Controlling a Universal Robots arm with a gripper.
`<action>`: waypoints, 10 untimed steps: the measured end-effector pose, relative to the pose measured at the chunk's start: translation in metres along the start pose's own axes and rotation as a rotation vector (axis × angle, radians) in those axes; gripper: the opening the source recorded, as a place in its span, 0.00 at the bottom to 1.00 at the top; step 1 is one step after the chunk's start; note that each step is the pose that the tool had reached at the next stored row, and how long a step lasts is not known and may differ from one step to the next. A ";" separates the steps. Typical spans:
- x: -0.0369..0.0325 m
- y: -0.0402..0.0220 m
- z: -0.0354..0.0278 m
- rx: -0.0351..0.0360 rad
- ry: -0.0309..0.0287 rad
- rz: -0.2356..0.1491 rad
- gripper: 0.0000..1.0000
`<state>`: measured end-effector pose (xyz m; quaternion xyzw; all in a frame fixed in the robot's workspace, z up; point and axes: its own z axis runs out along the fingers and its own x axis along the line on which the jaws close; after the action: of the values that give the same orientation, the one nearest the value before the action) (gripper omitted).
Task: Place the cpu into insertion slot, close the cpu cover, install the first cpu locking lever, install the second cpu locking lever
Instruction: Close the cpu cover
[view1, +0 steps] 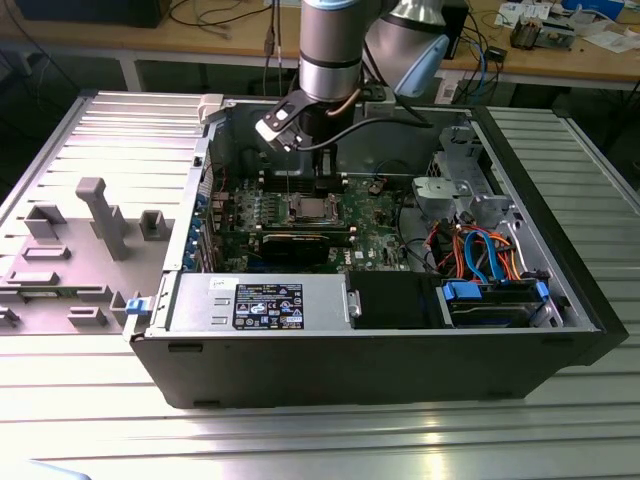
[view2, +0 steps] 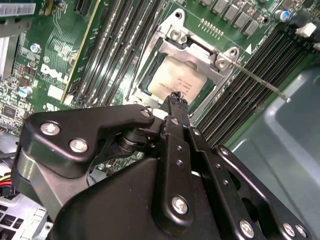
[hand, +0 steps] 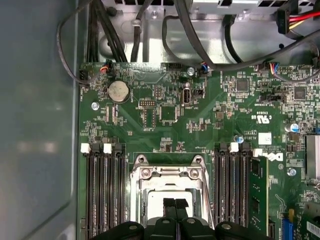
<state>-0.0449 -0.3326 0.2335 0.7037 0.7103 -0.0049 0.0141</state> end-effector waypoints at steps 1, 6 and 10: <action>-0.0001 -0.0013 0.0004 0.0000 0.0001 0.000 0.11; -0.0001 -0.0019 0.0007 0.0001 -0.0001 0.000 0.11; -0.0001 -0.0025 0.0012 -0.0001 0.0001 0.000 0.11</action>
<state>-0.0473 -0.3327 0.2323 0.7038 0.7103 -0.0049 0.0141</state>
